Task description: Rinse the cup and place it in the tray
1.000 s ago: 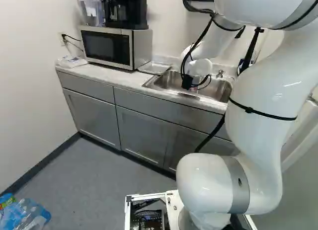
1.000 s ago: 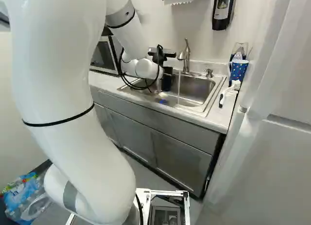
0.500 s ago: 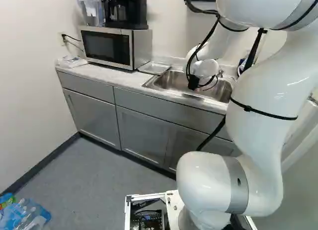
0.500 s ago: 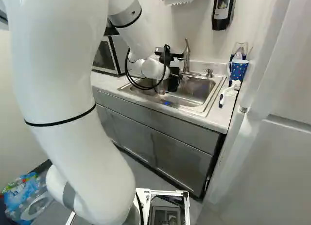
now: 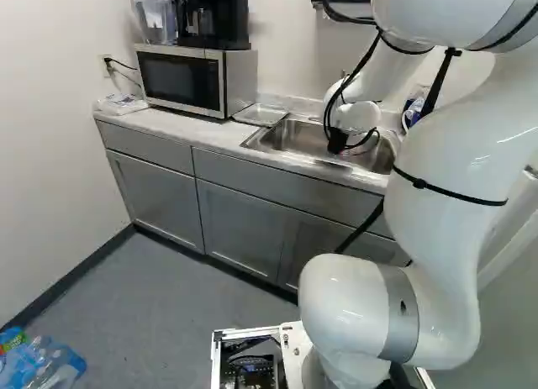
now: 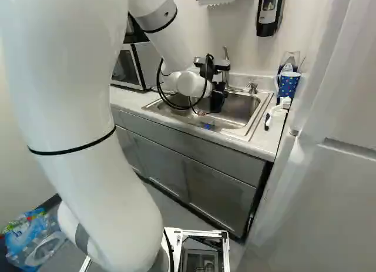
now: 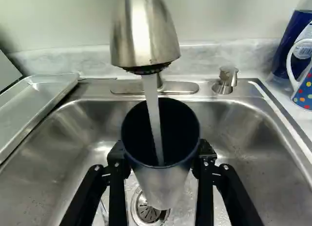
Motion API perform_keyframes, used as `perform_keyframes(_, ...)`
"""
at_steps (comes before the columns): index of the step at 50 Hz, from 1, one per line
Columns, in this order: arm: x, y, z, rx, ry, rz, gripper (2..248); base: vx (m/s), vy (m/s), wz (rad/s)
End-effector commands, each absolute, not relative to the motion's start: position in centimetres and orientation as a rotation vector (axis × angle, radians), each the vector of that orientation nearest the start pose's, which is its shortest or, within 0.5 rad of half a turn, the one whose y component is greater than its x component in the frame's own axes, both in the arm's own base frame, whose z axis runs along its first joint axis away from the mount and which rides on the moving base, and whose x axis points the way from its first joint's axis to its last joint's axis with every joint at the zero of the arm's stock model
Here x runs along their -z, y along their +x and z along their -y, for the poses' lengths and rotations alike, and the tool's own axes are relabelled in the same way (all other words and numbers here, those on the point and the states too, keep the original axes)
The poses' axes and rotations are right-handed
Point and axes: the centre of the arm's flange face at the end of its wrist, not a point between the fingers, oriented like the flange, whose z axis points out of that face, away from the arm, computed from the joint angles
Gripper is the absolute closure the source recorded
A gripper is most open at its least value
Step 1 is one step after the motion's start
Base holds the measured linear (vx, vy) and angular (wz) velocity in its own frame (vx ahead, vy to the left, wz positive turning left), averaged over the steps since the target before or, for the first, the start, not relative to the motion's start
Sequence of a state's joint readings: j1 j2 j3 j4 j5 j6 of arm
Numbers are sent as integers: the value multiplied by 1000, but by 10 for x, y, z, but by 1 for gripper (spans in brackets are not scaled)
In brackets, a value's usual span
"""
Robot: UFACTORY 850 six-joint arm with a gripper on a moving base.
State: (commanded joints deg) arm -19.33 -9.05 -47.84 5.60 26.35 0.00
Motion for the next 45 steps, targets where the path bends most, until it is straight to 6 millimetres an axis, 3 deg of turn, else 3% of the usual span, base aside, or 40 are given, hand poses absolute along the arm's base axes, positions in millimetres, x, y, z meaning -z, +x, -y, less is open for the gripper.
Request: perform_keyframes(45, -473, 496, 178, 1765, -2731, -629, 124, 0, 0, 0)
